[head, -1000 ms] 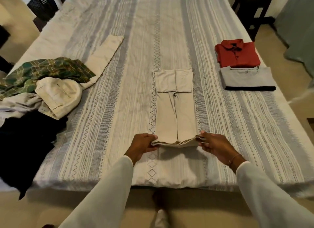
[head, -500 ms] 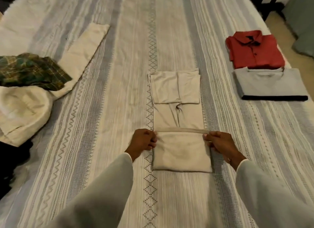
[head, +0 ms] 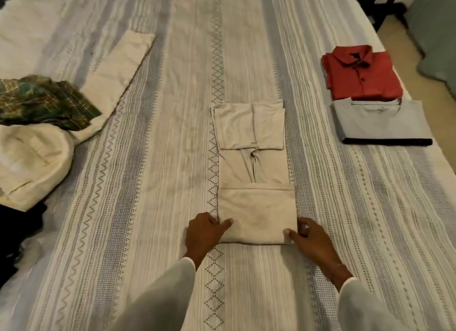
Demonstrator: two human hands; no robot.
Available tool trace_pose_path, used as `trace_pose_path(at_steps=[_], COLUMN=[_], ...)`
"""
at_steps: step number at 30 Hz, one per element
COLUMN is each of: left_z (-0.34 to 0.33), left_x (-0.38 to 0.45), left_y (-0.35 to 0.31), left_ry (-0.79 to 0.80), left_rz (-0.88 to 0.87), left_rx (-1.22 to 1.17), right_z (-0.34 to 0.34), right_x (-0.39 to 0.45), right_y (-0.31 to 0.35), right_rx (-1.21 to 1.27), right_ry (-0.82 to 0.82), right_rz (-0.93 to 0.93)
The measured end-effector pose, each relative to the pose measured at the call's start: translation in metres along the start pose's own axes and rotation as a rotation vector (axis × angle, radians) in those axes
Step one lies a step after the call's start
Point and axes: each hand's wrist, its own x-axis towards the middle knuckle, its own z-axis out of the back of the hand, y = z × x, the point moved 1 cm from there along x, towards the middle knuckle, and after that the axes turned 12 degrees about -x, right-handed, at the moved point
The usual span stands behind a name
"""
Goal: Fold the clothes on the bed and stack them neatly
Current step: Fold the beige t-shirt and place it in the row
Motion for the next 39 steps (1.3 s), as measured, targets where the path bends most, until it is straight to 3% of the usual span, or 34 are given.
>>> trace_pose_path(at_steps=[3, 8, 10, 14, 17, 21, 28, 31, 36, 39], left_z=[-0.004, -0.008, -0.01, -0.009, -0.002, 0.009, 0.035, 0.046, 0.055, 0.054], left_x=[-0.011, -0.014, -0.021, -0.036, -0.058, -0.096, -0.12, -0.105, -0.067, -0.029], left_y=[0.008, 0.016, 0.024, 0.034, 0.037, 0.047, 0.025, 0.004, -0.043, -0.067], left_ry=[0.123, 0.112, 0.097, 0.041, 0.047, 0.17, 0.243, 0.264, 0.16, 0.105], left_rz=[0.135, 0.258, 0.206, 0.127, 0.052, -0.096, -0.116, -0.187, -0.338, -0.391], left_rx=[-0.135, -0.504, -0.548, -0.611, -0.671, -0.608, -0.565, -0.503, -0.451, -0.415], right_z=[-0.001, -0.006, -0.009, -0.006, 0.003, 0.013, 0.047, 0.062, 0.074, 0.076], right_x=[-0.002, 0.003, 0.002, -0.016, -0.041, -0.08, -0.095, -0.08, -0.041, -0.005], right_y=[-0.011, -0.004, -0.004, -0.006, -0.018, -0.036, -0.029, -0.007, 0.033, 0.055], right_rx=[0.016, -0.144, -0.054, 0.386, 0.356, 0.311, 0.198, 0.157, -0.038, -0.102], right_ry=[0.045, -0.062, -0.036, 0.024, 0.016, 0.102, 0.257, 0.144, -0.13, -0.267], right_rz=[-0.006, 0.045, -0.011, -0.127, -0.039, 0.11, 0.213, 0.255, 0.446, 0.47])
